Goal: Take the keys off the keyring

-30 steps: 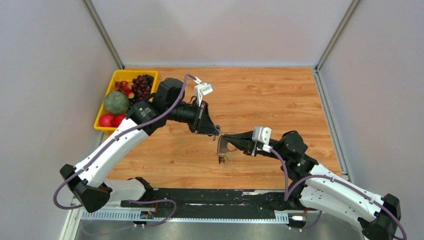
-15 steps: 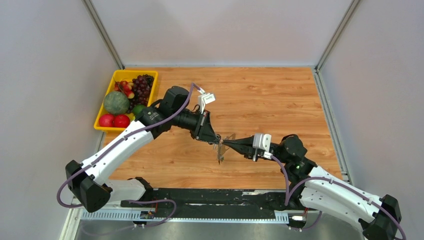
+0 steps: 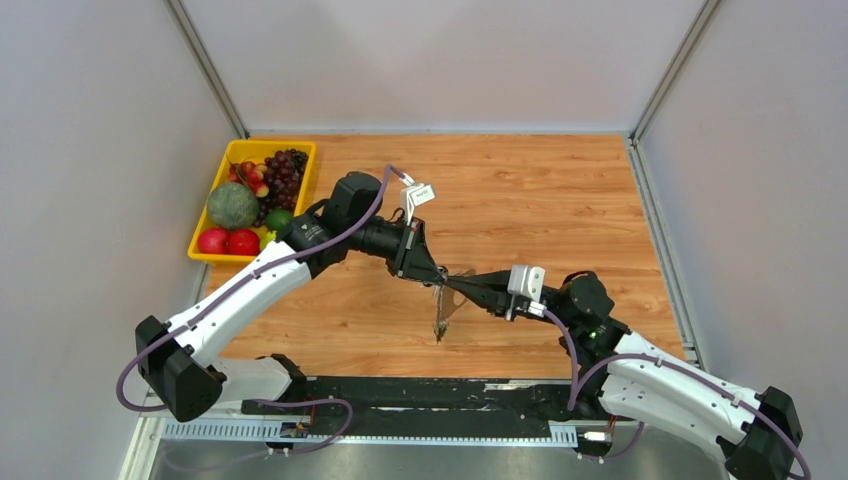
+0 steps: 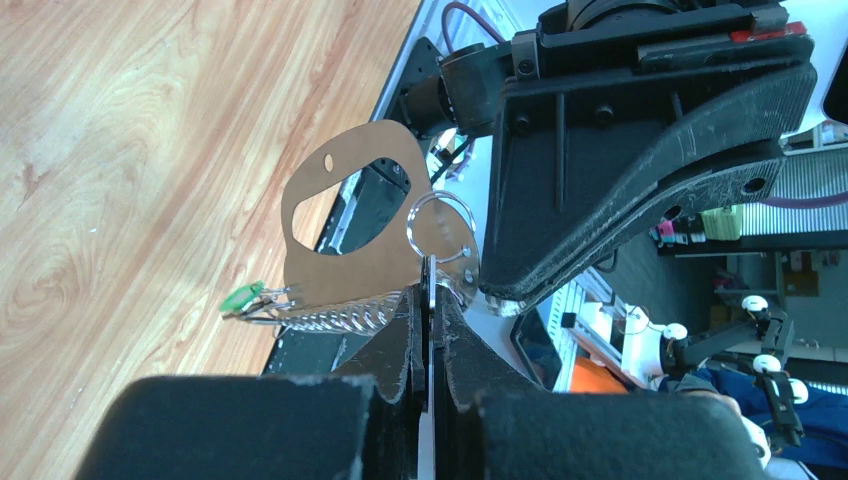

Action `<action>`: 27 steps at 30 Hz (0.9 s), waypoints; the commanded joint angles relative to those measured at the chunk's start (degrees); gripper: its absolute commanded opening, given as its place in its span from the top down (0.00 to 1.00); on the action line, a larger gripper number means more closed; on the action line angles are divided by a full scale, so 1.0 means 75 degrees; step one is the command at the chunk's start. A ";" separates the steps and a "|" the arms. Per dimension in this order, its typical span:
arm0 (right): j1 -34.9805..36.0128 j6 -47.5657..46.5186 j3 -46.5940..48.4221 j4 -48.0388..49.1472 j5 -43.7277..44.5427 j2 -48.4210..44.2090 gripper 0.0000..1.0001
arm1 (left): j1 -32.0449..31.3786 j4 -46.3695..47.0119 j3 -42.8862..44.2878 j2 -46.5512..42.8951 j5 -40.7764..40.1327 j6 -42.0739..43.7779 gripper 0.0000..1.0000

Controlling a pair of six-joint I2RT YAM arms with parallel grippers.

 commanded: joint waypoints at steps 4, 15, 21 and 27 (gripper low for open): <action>0.0011 0.0395 0.0068 0.0475 0.0383 0.0010 0.64 | -0.0046 0.0344 0.0351 -0.0343 0.0045 0.0077 1.00; 0.0014 0.0471 0.0331 -0.0686 0.0774 -0.0417 0.59 | -0.0045 -0.0527 0.0996 -0.0427 -0.0327 0.0522 1.00; 0.0014 0.0708 0.0415 -0.0883 0.0640 -0.0361 0.60 | -0.0039 -0.0594 0.1080 -0.0406 -0.0387 0.0494 1.00; 0.0008 0.0893 0.0506 -0.0581 0.0575 -0.0157 0.60 | -0.0045 -0.0559 0.1077 -0.0406 -0.0403 0.0431 1.00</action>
